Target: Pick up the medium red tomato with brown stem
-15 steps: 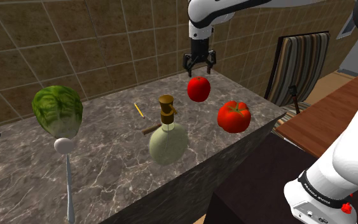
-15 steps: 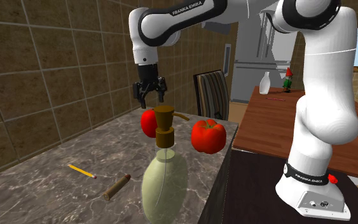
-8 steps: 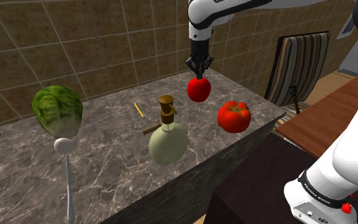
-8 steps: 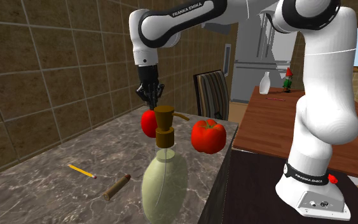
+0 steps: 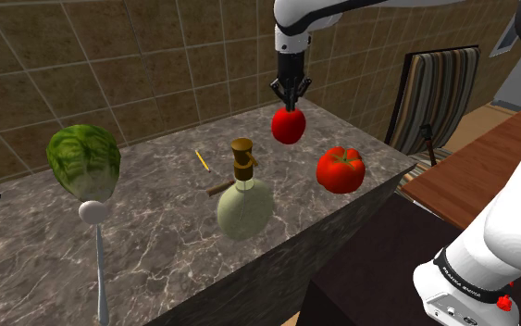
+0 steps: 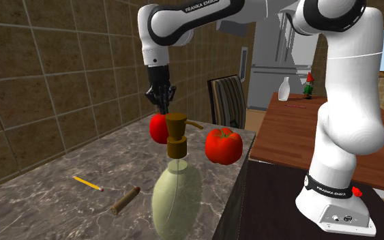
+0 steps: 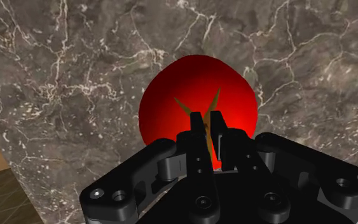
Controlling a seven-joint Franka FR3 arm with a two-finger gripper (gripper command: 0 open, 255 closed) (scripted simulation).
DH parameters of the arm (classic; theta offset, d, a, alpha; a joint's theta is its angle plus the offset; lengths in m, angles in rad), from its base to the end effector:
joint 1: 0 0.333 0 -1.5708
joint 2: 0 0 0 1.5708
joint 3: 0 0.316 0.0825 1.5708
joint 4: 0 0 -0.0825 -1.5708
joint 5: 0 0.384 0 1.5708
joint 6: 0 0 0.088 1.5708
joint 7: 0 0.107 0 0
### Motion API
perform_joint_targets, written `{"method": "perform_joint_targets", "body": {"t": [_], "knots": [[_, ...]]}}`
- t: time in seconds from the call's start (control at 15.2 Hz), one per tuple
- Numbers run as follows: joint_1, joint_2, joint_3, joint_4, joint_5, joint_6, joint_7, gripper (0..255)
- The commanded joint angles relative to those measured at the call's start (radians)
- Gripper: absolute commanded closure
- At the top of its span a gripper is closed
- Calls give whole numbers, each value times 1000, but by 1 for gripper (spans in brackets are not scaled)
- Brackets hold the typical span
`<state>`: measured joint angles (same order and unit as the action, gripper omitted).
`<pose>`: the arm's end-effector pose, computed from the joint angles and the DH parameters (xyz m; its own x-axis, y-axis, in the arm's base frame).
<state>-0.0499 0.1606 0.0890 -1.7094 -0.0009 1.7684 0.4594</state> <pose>0.5995 0.0206 0.4824 0.9080 -0.4078 -0.0963 -0.4066 -0.9130 0.0327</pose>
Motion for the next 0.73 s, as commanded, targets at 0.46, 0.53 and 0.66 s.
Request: {"method": "perform_joint_targets", "body": {"t": [0.46,0.53,0.66], "knots": [[0,-3,0,119,0,-121,0,255],[0,-2,0,133,0,-135,0,255],[0,0,0,163,0,-163,0,255]]}}
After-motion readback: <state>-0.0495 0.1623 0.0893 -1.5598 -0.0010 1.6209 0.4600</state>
